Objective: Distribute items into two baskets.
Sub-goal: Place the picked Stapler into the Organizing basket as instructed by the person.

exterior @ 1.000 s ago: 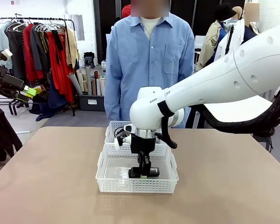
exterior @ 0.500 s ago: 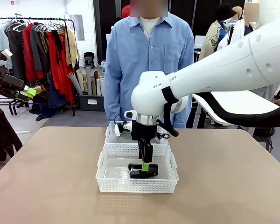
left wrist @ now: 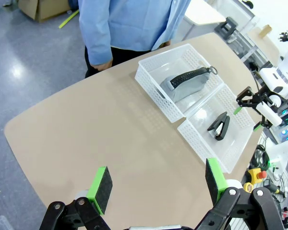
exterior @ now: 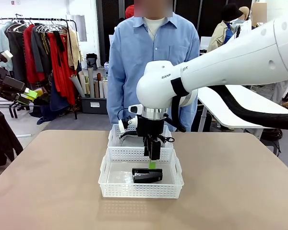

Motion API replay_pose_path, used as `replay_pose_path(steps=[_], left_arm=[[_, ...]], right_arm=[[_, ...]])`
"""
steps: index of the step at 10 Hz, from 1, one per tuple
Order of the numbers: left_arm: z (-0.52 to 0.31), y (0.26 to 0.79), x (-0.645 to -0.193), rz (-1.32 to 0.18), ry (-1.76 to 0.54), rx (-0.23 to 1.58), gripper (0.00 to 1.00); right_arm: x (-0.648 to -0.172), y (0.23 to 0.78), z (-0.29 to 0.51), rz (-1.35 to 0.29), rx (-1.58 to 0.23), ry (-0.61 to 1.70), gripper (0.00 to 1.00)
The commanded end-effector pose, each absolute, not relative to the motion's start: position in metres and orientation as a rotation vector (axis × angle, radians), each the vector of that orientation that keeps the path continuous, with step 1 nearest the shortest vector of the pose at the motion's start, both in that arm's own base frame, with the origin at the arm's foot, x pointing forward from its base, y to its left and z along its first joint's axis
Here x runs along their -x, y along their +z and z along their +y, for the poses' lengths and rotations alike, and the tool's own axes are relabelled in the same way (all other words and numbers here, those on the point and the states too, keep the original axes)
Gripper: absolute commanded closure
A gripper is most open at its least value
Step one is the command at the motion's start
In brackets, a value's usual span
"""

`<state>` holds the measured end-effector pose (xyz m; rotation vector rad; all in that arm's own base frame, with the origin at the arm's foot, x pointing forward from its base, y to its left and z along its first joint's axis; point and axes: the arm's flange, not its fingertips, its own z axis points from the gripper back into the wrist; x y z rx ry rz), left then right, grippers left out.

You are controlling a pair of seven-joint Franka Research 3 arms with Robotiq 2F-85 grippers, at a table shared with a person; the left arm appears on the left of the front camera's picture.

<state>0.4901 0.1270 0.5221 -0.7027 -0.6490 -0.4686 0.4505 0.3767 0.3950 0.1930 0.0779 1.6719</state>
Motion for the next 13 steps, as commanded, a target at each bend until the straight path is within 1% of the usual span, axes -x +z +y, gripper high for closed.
replay_pose_path(steps=[1, 13], left_arm=[[0.1275, 0.5224, -0.4886, -0.642, -0.477, 0.694, 0.0], [0.1275, 0.5224, -0.4886, -0.642, -0.477, 0.694, 0.0]], right_arm=[[-0.4524, 0.3926, 0.3772, 0.071, -0.193, 1.662, 0.0], [-0.4524, 0.3926, 0.3772, 0.071, -0.193, 1.662, 0.0]])
